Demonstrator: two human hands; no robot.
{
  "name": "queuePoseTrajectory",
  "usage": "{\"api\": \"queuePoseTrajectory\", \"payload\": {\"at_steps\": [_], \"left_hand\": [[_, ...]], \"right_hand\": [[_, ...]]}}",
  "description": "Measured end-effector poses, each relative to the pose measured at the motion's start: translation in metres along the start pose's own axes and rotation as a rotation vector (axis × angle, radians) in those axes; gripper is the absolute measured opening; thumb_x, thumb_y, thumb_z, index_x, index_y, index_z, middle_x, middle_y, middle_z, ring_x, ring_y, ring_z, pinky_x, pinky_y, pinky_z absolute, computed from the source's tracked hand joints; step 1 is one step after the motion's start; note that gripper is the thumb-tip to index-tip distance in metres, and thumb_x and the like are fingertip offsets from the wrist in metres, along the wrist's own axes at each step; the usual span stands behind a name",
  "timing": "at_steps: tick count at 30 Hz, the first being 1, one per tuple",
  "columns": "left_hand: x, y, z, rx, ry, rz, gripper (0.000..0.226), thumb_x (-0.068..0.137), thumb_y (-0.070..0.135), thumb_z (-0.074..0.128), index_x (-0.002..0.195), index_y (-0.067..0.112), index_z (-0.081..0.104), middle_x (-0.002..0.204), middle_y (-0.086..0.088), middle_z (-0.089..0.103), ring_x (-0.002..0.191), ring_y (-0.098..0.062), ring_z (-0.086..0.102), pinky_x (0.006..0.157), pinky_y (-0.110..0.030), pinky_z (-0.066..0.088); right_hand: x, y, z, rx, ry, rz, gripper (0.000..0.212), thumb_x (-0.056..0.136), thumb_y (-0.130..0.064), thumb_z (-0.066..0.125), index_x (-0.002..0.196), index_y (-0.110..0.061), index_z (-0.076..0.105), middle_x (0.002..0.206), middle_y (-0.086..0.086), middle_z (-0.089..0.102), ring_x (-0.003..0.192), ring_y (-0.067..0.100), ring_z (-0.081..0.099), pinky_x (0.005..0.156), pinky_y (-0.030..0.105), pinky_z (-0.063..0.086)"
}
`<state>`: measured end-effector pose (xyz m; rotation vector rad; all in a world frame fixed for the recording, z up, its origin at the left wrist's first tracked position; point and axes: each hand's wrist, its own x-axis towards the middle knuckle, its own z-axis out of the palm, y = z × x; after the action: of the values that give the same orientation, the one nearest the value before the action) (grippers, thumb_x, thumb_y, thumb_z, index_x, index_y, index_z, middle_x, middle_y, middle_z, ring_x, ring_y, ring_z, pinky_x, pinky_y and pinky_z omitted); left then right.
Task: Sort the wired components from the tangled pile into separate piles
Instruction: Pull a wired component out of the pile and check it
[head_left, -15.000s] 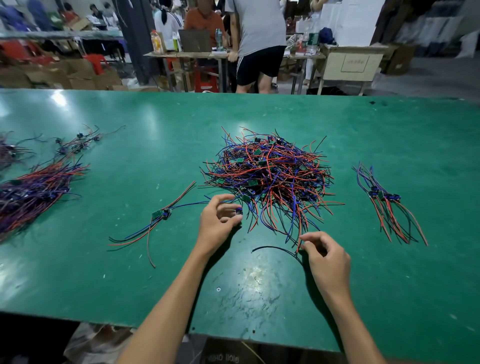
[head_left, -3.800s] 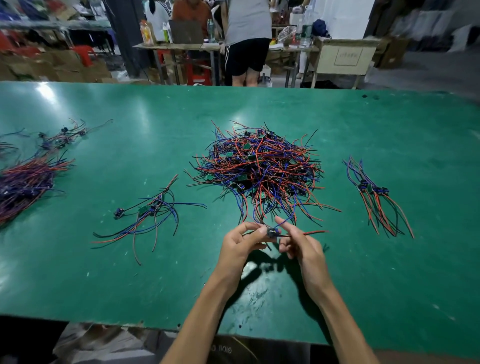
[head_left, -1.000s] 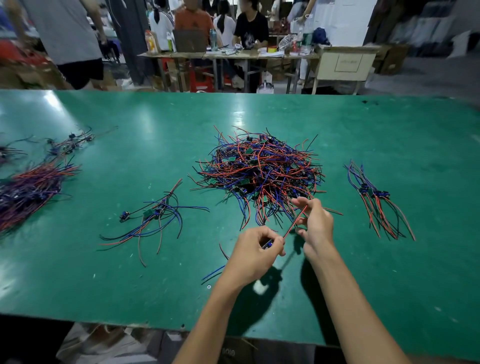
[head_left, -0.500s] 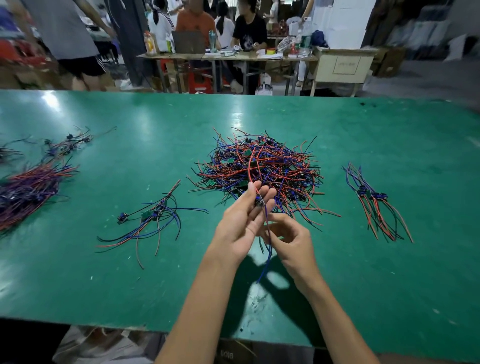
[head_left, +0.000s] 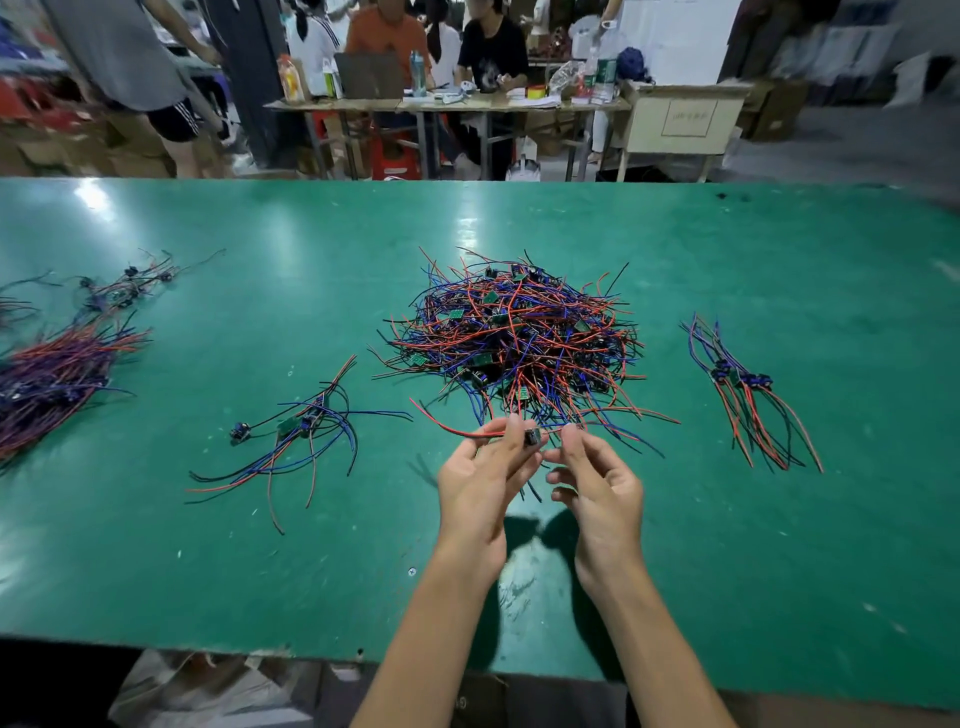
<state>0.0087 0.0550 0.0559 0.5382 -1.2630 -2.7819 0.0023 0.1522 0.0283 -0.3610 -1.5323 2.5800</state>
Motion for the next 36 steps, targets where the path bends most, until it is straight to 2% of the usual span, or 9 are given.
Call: {"api": "queuePoseTrajectory", "payload": {"at_steps": [7,10,15,18,20,22,25,28,36], "left_hand": [[-0.007,-0.006,-0.010,0.012,0.071,0.073,0.036,0.079,0.019,0.075,0.107,0.001,0.064,0.101,-0.020,0.076,0.093,-0.024,0.074,0.074,-0.021,0.059],[-0.015,-0.002,-0.018,0.103,0.051,0.025,0.028,0.091,0.016,0.070,0.111,-0.003,0.067,0.104,-0.018,0.076,0.101,-0.025,0.074,0.081,-0.023,0.060],[-0.039,0.019,-0.043,0.899,0.013,-0.032,0.043,0.100,0.050,0.054,0.079,0.021,0.079,0.068,-0.003,0.076,0.054,-0.011,0.068,0.057,-0.024,0.052],[-0.039,0.028,-0.032,1.285,0.193,0.446,0.036,0.091,0.068,0.049,0.077,0.044,0.071,0.065,0.023,0.069,0.064,0.002,0.062,0.066,-0.026,0.047],[-0.027,0.026,-0.020,1.295,0.124,0.602,0.019,0.092,0.054,0.060,0.086,0.039,0.070,0.083,0.024,0.070,0.088,-0.002,0.061,0.079,-0.030,0.047],[-0.014,0.021,-0.010,1.206,-0.082,0.439,0.012,0.096,0.033,0.065,0.099,0.026,0.074,0.095,0.015,0.074,0.095,-0.006,0.066,0.089,-0.029,0.051],[-0.007,0.007,-0.009,0.984,-0.167,0.289,0.012,0.097,0.017,0.065,0.098,0.015,0.077,0.082,0.003,0.078,0.073,-0.015,0.073,0.071,-0.025,0.058],[-0.006,-0.004,-0.013,0.865,-0.128,0.234,0.011,0.097,0.017,0.066,0.092,0.012,0.074,0.078,-0.001,0.077,0.057,-0.023,0.069,0.068,-0.038,0.061],[-0.011,-0.003,-0.009,0.627,-0.134,0.028,0.017,0.097,0.016,0.063,0.092,0.007,0.076,0.077,-0.006,0.073,0.051,-0.012,0.056,0.051,-0.023,0.052]], "right_hand": [[0.002,-0.007,0.003,-0.127,-0.009,-0.023,0.009,0.091,-0.019,0.074,0.087,-0.011,0.076,0.077,0.003,0.076,0.064,0.007,0.066,0.057,0.015,0.049],[0.005,-0.012,0.003,-0.067,-0.056,0.072,0.009,0.093,-0.021,0.071,0.089,-0.013,0.073,0.085,0.004,0.077,0.071,0.012,0.071,0.060,0.019,0.053],[0.010,-0.011,-0.002,-0.114,-0.139,0.146,0.010,0.094,-0.022,0.068,0.090,-0.013,0.066,0.081,0.003,0.075,0.064,0.014,0.070,0.056,0.018,0.053],[0.011,-0.010,-0.007,-0.144,-0.171,0.138,0.010,0.092,-0.019,0.070,0.085,-0.014,0.066,0.076,0.005,0.072,0.058,0.016,0.067,0.055,0.020,0.053],[0.009,-0.011,-0.009,-0.187,-0.203,0.110,0.011,0.091,-0.017,0.071,0.082,-0.016,0.067,0.076,0.008,0.071,0.057,0.017,0.064,0.055,0.022,0.053],[0.007,-0.011,-0.011,-0.243,-0.225,0.054,0.010,0.092,-0.015,0.071,0.083,-0.015,0.067,0.075,0.007,0.070,0.060,0.016,0.063,0.055,0.023,0.053],[0.007,-0.012,-0.016,-0.321,-0.194,-0.085,0.010,0.091,-0.016,0.073,0.083,-0.014,0.069,0.069,-0.002,0.069,0.062,0.006,0.061,0.056,0.018,0.049],[0.008,-0.009,-0.020,-0.373,-0.146,-0.169,0.009,0.086,-0.019,0.078,0.078,-0.016,0.076,0.071,-0.006,0.071,0.064,0.003,0.058,0.064,0.021,0.045],[-0.002,-0.004,-0.015,-0.111,-0.149,0.042,0.025,0.078,-0.026,0.076,0.098,-0.012,0.081,0.083,0.004,0.078,0.064,0.009,0.069,0.048,0.021,0.051]]}}
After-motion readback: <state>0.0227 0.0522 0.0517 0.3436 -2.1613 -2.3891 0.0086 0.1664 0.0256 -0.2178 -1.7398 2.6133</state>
